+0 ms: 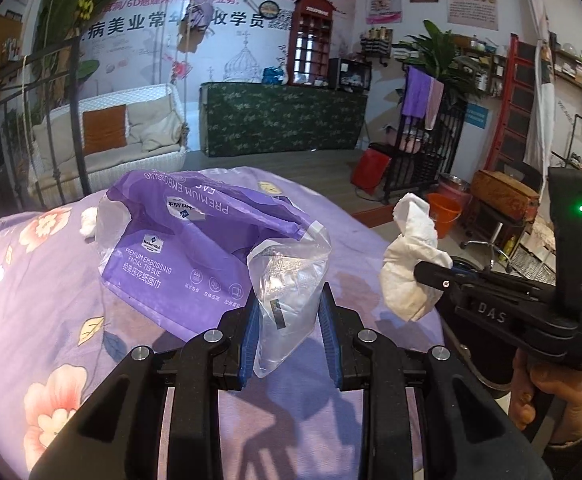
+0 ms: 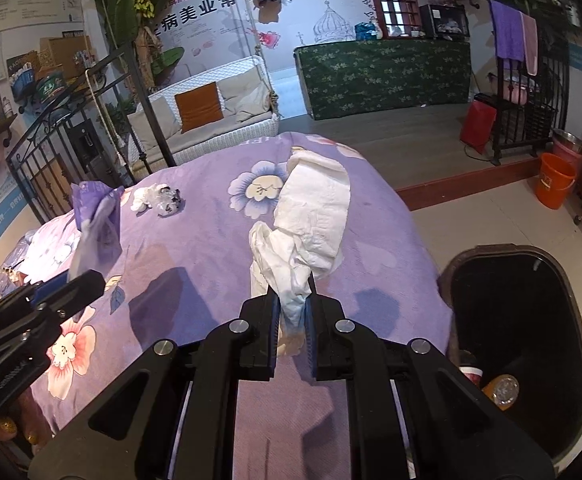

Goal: Collect trash
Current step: 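Lift the tissue and purple package and carry both toward the bin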

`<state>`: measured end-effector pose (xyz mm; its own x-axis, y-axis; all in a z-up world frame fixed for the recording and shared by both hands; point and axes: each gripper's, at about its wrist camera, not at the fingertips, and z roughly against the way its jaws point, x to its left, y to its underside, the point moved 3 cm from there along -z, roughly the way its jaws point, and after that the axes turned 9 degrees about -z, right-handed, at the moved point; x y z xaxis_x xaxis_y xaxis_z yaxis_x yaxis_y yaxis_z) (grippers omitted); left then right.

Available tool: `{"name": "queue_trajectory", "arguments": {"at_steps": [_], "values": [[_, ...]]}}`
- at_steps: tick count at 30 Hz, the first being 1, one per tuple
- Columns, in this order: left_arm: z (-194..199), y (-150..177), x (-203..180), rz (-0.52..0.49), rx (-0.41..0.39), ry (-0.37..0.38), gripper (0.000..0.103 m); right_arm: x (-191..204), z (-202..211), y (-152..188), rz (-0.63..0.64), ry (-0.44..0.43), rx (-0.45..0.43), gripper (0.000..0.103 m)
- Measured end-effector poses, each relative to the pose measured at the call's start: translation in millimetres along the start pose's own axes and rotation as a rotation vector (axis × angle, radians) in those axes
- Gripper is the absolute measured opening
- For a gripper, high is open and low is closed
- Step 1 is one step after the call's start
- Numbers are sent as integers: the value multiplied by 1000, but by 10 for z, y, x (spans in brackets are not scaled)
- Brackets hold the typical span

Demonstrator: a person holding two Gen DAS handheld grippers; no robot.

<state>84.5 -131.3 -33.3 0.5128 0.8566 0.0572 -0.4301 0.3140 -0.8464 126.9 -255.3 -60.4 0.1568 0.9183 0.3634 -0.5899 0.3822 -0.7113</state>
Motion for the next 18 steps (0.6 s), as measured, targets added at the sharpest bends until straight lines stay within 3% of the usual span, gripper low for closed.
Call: {"name": "queue_trajectory", "arguments": {"at_steps": [11,18], "values": [[-9,-13,-571,-98,-31,150,27,-879,347,115,-110,189,-27,12],[-50,10,-867,-180,-36,240,27,-1445,279,267,-180,326,32,12]]}}
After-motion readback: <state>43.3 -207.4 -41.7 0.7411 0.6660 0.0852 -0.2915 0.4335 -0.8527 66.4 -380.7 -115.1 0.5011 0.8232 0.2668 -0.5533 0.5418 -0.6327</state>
